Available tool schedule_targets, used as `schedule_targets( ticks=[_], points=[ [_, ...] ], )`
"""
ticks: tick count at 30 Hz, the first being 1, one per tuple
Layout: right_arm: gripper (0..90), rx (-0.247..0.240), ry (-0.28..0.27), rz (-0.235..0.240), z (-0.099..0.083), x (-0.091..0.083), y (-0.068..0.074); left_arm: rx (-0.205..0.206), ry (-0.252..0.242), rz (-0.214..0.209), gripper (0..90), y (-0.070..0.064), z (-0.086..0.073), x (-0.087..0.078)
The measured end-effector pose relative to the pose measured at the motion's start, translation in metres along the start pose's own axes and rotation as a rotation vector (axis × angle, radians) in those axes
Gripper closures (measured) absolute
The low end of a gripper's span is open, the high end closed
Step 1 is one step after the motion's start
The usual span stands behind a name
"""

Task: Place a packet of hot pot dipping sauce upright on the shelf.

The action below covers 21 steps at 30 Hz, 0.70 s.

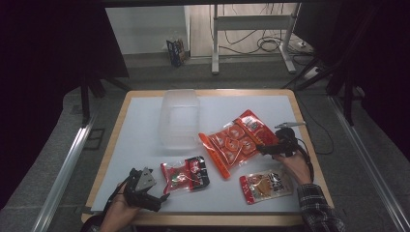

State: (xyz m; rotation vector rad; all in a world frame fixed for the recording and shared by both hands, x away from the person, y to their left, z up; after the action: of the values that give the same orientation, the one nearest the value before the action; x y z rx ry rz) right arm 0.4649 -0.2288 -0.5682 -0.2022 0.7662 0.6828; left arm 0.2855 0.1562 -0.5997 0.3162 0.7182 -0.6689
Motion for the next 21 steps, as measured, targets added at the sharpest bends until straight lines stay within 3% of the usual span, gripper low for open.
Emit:
schedule_targets(
  ticks=[6, 8, 11, 14, 21],
  points=[
    [12.0, -0.039, 0.015, -0.005, 0.008, 0.003, 0.006, 0.009, 0.006, 0.000, 0.0, -0.001, -0.001, 0.001],
    [23.6, -0.052, 0.021, -0.016, 0.013, 0.003, 0.006, 0.014, 0.014, -0.006, 0.0, -0.002, -0.002, 0.002],
    [32.3, -0.082, 0.046, -0.036, 0.016, 0.005, 0.003, 0.024, 0.022, -0.002, 0.0, -0.003, -0.003, 0.003],
    [40.6, -0.087, 0.064, -0.046, 0.019, 0.009, -0.002, 0.044, 0.032, 0.002, 0.0, -0.004, -0.003, 0.003],
    [52.4, -0.073, 0.100, -0.047, 0.021, 0.017, -0.015, 0.035, 0.021, 0.004, 0.0, -0.003, -0.002, 0.003]
  ],
)
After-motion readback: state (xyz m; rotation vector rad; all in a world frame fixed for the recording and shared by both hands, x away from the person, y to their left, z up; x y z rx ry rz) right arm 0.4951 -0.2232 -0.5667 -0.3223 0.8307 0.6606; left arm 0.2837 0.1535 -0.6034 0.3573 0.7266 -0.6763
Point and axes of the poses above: each handheld gripper's, and its own axes: x roughly forward along the jaws, z roughly out of its top, y roughly to its left, the point moved 9 cm from there along x, roughly forward along the jaws, and after that the axes turned 7 degrees about -x, right-handed, at the moved point
